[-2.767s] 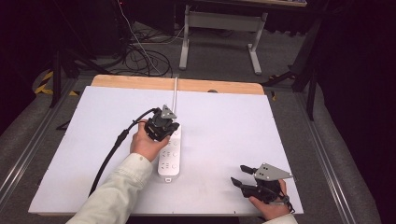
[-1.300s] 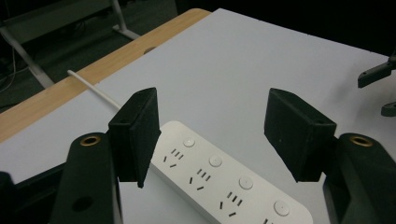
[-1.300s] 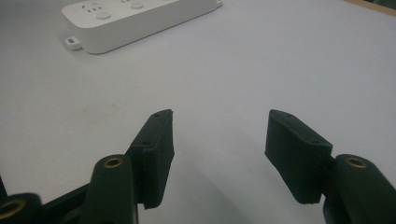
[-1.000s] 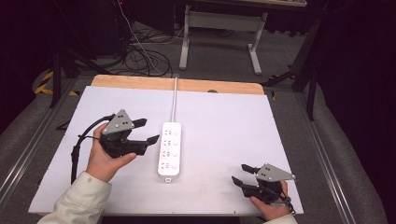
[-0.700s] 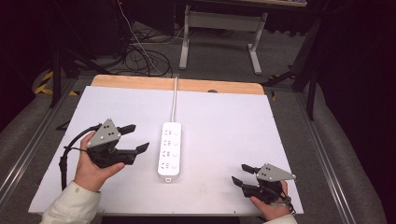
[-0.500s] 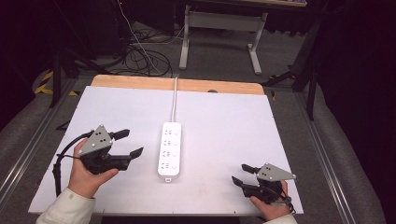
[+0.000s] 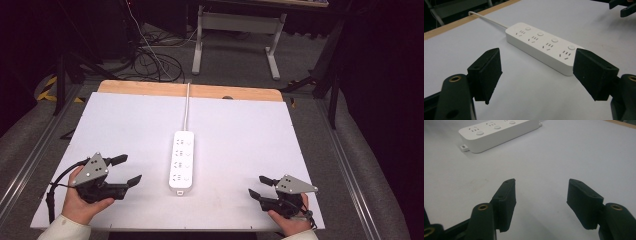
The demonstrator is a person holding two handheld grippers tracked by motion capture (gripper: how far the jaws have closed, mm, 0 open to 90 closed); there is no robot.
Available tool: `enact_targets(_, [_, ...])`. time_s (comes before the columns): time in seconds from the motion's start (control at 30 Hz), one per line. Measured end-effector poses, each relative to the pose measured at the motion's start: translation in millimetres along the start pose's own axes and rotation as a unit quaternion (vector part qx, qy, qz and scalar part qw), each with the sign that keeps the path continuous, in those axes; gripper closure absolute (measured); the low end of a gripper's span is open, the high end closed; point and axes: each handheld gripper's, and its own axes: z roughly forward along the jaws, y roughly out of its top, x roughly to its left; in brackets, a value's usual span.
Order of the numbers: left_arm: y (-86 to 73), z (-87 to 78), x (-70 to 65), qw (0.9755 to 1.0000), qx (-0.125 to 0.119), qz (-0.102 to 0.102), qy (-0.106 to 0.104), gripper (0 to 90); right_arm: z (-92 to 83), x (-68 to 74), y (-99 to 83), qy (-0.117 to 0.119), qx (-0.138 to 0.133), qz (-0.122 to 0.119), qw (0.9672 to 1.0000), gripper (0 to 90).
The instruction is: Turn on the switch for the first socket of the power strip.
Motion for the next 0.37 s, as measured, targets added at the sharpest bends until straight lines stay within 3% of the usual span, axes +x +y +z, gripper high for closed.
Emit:
enact_targets(0.1, [-12.7,-2.4,-3.0,0.9998,0.005,-0.019,0.01,23.9,-0.8,0.2,-0.1,0.0,-0.002,0.001,1.0,40.5])
enact_targets(0.2, [-24.8,-4.2,-6.3,0.9994,0.017,-0.023,0.021,24.1,-1.2,0.0,-0.2,0.0,-0.002,0.001,1.0,40.5])
enact_targets(0.37, [-36.1,-10.0,-5.3,0.9989,0.015,-0.043,0.013,24.4,-1.8,0.3,-0.1,0.002,-0.003,-0.001,1.0,40.5])
